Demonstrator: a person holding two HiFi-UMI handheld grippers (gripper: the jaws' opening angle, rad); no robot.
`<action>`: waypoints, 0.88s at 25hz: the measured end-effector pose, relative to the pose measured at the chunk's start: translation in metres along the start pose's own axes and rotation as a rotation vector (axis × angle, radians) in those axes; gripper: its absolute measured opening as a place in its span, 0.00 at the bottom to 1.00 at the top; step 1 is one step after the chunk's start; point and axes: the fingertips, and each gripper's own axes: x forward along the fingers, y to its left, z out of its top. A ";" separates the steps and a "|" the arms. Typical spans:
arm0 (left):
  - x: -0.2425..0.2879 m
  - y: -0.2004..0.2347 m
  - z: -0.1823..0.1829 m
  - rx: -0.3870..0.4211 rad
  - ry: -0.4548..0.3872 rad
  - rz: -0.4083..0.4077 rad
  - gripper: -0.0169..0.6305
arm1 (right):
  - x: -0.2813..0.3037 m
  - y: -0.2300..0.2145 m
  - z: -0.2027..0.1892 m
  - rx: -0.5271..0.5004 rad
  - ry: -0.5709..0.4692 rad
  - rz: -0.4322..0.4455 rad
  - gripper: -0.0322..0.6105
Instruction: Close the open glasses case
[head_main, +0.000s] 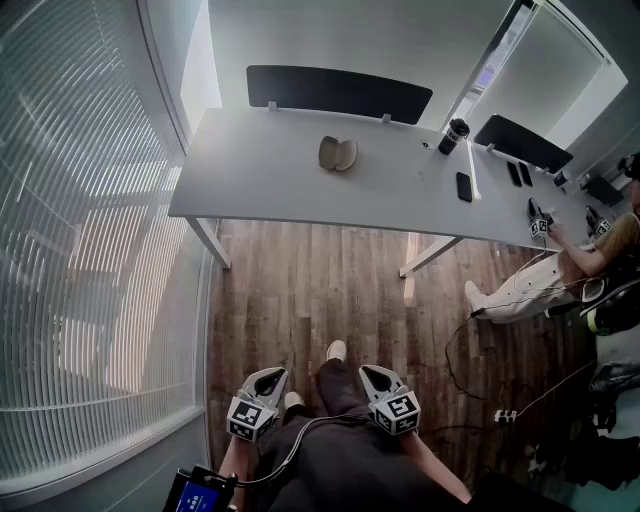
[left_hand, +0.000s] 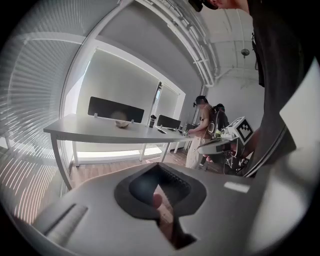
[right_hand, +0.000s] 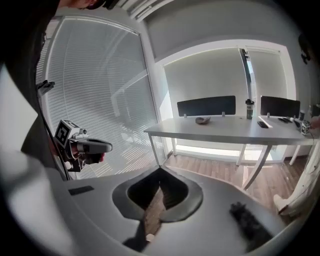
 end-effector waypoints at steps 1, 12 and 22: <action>0.011 0.002 0.014 -0.010 -0.008 0.006 0.04 | 0.007 -0.013 0.007 0.008 -0.003 0.003 0.06; 0.133 -0.005 0.094 0.088 0.066 -0.025 0.04 | 0.044 -0.151 0.050 0.113 -0.070 -0.003 0.06; 0.206 -0.020 0.121 0.209 0.113 -0.026 0.04 | 0.040 -0.227 0.060 0.139 -0.103 -0.018 0.06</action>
